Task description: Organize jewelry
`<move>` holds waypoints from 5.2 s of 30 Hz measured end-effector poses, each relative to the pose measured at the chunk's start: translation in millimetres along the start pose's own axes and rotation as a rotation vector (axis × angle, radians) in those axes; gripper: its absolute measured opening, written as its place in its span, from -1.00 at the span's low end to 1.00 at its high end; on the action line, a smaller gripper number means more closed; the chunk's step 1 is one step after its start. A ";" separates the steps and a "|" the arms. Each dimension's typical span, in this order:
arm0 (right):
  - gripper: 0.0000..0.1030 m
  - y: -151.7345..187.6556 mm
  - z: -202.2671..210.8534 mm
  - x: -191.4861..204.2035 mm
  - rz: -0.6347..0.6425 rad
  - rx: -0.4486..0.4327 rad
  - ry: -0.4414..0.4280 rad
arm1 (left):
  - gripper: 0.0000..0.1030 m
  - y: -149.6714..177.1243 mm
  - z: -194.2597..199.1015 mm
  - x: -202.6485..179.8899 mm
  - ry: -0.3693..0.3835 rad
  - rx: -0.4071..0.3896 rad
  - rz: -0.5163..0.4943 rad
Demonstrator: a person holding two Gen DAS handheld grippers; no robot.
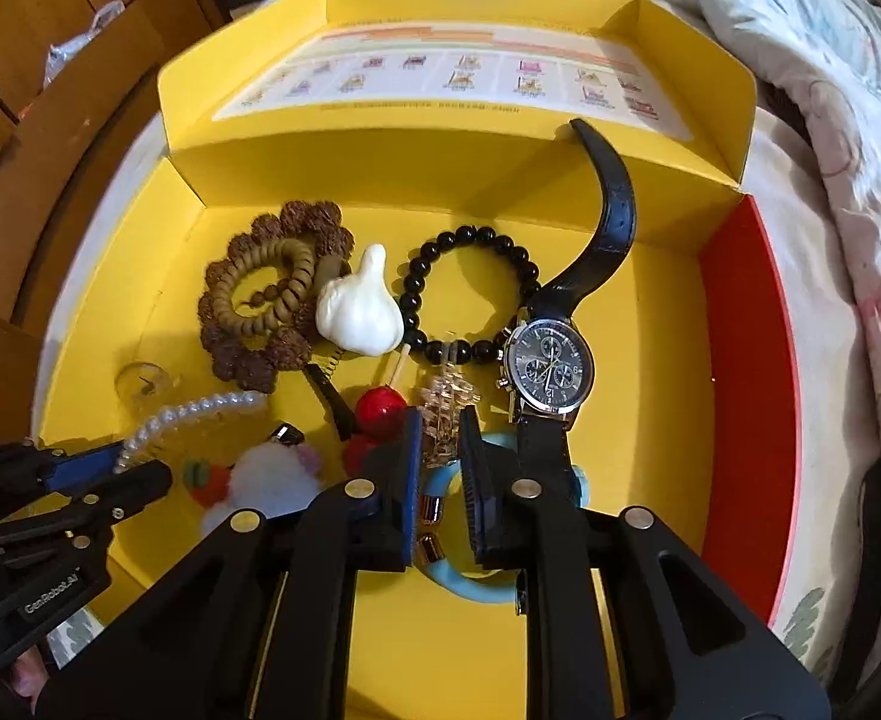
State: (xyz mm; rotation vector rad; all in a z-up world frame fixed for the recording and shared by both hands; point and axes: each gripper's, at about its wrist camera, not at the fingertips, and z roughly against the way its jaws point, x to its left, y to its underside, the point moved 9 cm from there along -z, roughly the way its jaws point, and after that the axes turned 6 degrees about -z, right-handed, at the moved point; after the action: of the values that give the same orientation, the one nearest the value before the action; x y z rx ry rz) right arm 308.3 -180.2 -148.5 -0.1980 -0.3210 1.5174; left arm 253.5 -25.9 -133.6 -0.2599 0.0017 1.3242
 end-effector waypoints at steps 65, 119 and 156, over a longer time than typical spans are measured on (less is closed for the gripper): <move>-0.60 -11.8 47.3 -10.0 -0.059 -0.053 -0.073 | -0.44 -7.9 18.4 -13.3 0.032 -0.076 -0.047; -0.60 -14.5 77.4 -6.2 -0.068 -0.105 -0.124 | -0.50 -26.6 33.3 2.6 0.050 -0.210 0.024; -0.60 224.6 131.1 -65.8 -0.154 -0.066 -0.091 | -0.50 174.1 30.7 -77.1 0.026 -0.153 -0.149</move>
State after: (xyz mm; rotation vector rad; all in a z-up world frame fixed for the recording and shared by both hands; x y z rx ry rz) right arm 51.7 -244.1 -103.3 -0.1530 -0.4500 1.3667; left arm 63.1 -55.7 -124.9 -0.3994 -0.0958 1.1740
